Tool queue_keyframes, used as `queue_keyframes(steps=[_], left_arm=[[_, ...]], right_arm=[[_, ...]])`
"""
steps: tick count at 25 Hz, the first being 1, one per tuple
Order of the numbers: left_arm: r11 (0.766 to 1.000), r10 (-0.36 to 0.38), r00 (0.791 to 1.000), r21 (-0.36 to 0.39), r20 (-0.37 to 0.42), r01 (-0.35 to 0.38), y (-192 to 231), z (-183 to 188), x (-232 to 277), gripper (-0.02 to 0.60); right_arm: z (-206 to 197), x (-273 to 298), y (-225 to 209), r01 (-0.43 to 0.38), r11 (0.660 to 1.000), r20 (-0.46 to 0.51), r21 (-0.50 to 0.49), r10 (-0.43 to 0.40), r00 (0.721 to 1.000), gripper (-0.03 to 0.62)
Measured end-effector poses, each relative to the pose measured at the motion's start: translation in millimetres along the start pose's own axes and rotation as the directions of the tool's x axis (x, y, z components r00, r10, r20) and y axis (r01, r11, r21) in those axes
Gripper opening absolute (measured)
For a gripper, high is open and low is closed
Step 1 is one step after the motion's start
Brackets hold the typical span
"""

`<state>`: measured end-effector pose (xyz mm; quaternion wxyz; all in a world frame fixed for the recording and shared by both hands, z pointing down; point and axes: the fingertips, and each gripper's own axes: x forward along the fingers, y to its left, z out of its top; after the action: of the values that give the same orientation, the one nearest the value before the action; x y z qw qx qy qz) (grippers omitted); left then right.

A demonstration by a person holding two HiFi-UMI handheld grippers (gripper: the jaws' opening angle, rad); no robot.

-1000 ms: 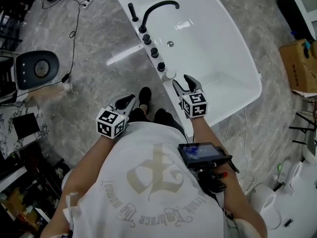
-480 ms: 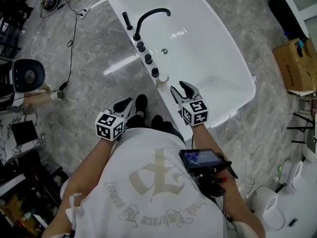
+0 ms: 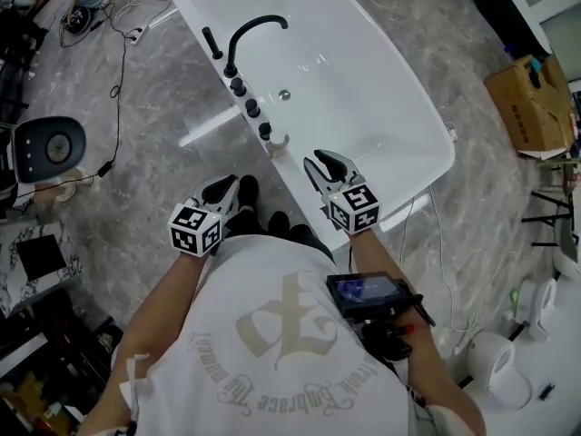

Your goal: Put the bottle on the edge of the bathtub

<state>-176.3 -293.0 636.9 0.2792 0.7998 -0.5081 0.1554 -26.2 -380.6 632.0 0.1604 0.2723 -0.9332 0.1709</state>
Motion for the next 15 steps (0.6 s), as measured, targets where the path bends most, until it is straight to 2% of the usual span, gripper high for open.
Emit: queue_keyframes(steps=[7,15], left_arm=[[0.999,-0.032,0.999,0.036,0.007,0.031,-21,4,6,0.025],[0.999,-0.028,1.0,0.038,0.007,0.027,-28,1,2,0.025]], right_arm=[[3,-20,7,-0.031,0.999,0.048,0.014,0.03,0.998,0.042],[2,-37,24,-0.076,0.997,0.072,0.015,0.075,0.995,0.011]])
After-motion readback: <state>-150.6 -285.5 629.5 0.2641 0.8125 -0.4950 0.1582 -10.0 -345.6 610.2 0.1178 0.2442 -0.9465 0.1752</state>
